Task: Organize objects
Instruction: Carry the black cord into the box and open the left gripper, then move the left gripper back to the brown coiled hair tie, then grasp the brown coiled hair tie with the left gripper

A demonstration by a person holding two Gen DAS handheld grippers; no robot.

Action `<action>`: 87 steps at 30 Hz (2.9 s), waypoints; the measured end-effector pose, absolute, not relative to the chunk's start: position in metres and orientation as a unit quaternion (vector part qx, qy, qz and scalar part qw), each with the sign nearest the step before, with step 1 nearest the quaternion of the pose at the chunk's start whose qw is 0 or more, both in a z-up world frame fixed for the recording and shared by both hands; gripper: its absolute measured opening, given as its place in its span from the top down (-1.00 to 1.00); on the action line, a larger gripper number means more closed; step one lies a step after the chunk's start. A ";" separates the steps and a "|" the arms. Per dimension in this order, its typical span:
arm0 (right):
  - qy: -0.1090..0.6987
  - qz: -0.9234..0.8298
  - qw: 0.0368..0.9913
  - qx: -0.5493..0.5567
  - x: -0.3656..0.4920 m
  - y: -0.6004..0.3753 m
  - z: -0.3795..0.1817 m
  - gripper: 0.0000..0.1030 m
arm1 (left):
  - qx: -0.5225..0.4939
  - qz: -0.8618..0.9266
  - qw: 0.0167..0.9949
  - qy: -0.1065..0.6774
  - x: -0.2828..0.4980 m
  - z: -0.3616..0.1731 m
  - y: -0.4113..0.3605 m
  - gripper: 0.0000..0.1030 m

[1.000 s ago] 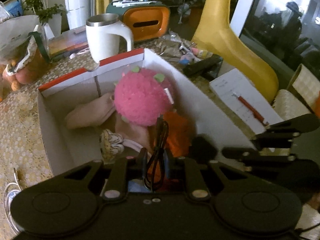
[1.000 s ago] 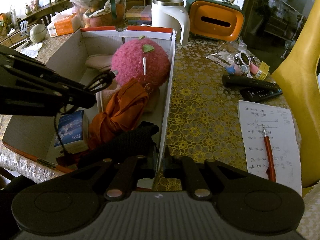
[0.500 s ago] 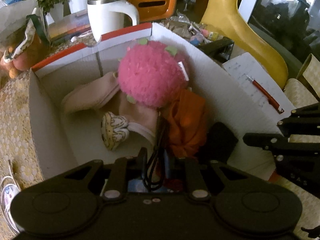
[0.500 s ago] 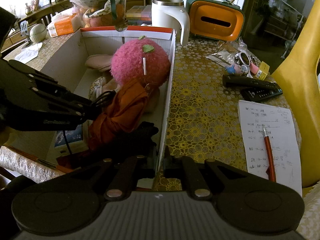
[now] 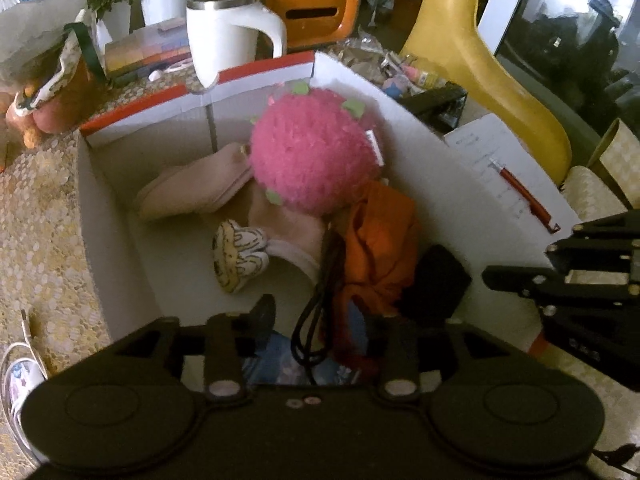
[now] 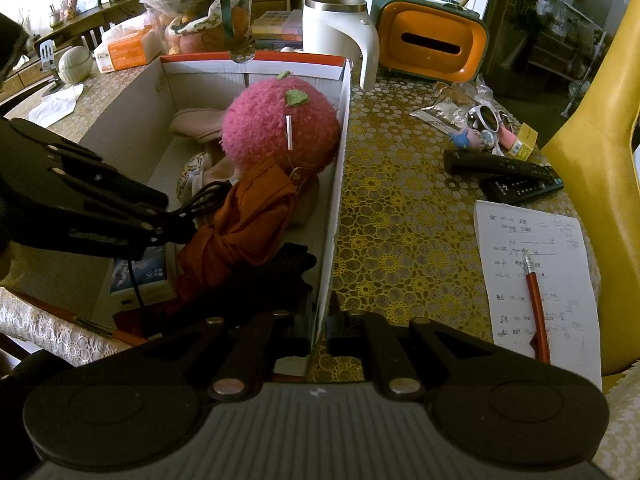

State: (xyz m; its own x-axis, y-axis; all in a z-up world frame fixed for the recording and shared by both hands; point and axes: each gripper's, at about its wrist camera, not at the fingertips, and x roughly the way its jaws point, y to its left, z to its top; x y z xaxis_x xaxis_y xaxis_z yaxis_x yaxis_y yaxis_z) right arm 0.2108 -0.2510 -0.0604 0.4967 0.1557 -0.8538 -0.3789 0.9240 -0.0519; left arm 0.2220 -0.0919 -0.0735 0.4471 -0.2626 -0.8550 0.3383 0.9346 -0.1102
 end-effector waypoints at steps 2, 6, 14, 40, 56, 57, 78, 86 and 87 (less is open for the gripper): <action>0.477 0.156 0.857 -0.117 0.212 -0.250 -0.061 0.88 | 0.035 -0.180 0.853 0.490 0.220 -0.069 -0.090 0.16; 0.477 0.155 0.857 -0.118 0.213 -0.250 -0.061 0.88 | 0.025 -0.185 0.857 0.480 0.215 -0.060 -0.084 0.14; 0.476 0.155 0.857 -0.119 0.215 -0.250 -0.062 0.88 | 0.013 -0.189 0.870 0.456 0.200 -0.037 -0.068 0.00; 0.478 0.150 0.857 -0.123 0.213 -0.257 -0.066 0.88 | -0.018 -0.055 0.907 0.416 0.181 -0.015 0.063 -0.66; 0.481 0.144 0.855 -0.129 0.209 -0.253 -0.065 0.88 | -0.017 -0.001 0.879 0.476 0.187 -0.078 0.103 -0.97; 0.482 0.143 0.855 -0.129 0.209 -0.252 -0.065 0.88 | -0.017 -0.001 0.877 0.480 0.188 -0.083 0.103 -0.97; 0.482 0.143 0.855 -0.129 0.209 -0.252 -0.066 0.88 | -0.034 0.024 0.876 0.481 0.189 -0.119 0.107 0.06; 0.482 0.143 0.855 -0.129 0.209 -0.252 -0.067 0.88 | -0.050 0.007 0.877 0.478 0.190 -0.118 0.106 0.52; 0.482 0.143 0.855 -0.130 0.209 -0.252 -0.067 0.88 | -0.053 0.003 0.877 0.478 0.190 -0.118 0.106 0.64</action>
State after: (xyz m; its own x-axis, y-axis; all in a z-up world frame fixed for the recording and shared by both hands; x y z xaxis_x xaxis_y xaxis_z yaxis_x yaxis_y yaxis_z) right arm 0.2090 -0.2519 -0.0667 0.4944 0.1192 -0.8610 -0.3692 0.9256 -0.0839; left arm 0.1896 0.1058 -0.1179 0.5434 -0.0452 -0.8383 -0.0565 0.9943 -0.0903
